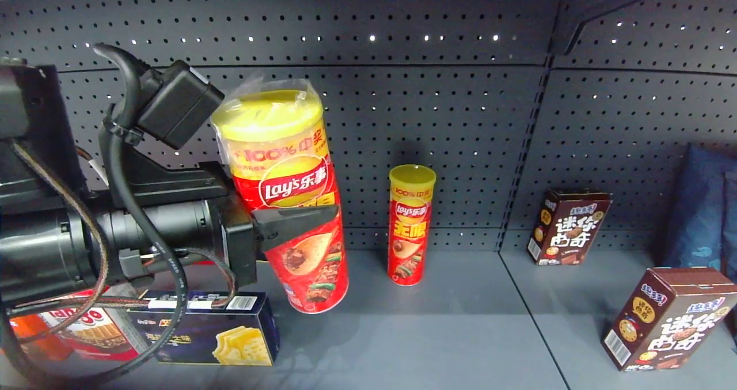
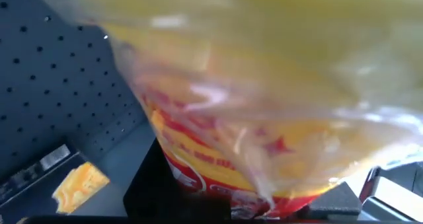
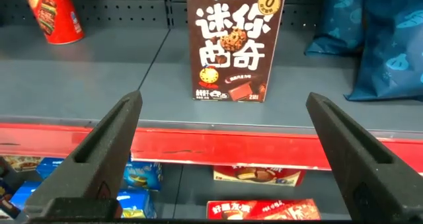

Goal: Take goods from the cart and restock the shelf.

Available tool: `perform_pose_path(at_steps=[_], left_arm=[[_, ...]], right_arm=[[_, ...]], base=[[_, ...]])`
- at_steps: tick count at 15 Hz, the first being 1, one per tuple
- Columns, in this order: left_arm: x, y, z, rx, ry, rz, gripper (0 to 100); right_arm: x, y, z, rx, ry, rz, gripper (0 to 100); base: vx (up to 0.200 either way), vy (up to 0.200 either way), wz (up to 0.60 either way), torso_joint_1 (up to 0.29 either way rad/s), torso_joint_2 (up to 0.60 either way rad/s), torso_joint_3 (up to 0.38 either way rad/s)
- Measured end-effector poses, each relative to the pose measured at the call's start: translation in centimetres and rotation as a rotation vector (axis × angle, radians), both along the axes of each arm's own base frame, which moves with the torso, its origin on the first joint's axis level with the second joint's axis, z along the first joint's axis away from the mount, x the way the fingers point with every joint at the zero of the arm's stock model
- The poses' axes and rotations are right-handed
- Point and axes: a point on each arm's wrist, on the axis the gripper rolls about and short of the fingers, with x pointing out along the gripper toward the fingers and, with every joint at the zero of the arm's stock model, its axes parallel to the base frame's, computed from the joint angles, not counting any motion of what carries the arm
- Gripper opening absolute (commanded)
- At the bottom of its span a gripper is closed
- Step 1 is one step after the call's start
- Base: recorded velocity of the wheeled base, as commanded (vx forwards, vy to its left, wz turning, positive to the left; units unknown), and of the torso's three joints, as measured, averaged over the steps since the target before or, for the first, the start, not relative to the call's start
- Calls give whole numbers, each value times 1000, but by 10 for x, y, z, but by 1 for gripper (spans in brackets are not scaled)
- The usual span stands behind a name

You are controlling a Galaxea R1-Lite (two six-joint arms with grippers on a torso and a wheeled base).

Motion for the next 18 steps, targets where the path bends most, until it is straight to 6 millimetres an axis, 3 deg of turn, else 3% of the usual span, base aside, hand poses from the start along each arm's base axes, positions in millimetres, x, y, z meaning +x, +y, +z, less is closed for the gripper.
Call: perform_pose_path(at_steps=[6, 15, 17, 18], left_arm=[[2, 2, -10, 57, 11, 149, 0], [-4, -5, -30, 113, 102, 105, 0], [-4, -7, -29, 102, 104, 71, 0], [-3, -8, -26, 85, 88, 56, 0]], right_arm=[[0, 0, 0, 0, 0, 0, 100], [-1, 0, 4, -34, -4, 16, 100], [-6, 1, 36, -42, -40, 43, 100], [-10, 1, 63, -50, -58, 74, 100]], base=[[0, 0, 0, 0, 0, 0], [0, 0, 0, 0, 0, 0], [0, 0, 0, 0, 0, 0], [0, 0, 0, 0, 0, 0]])
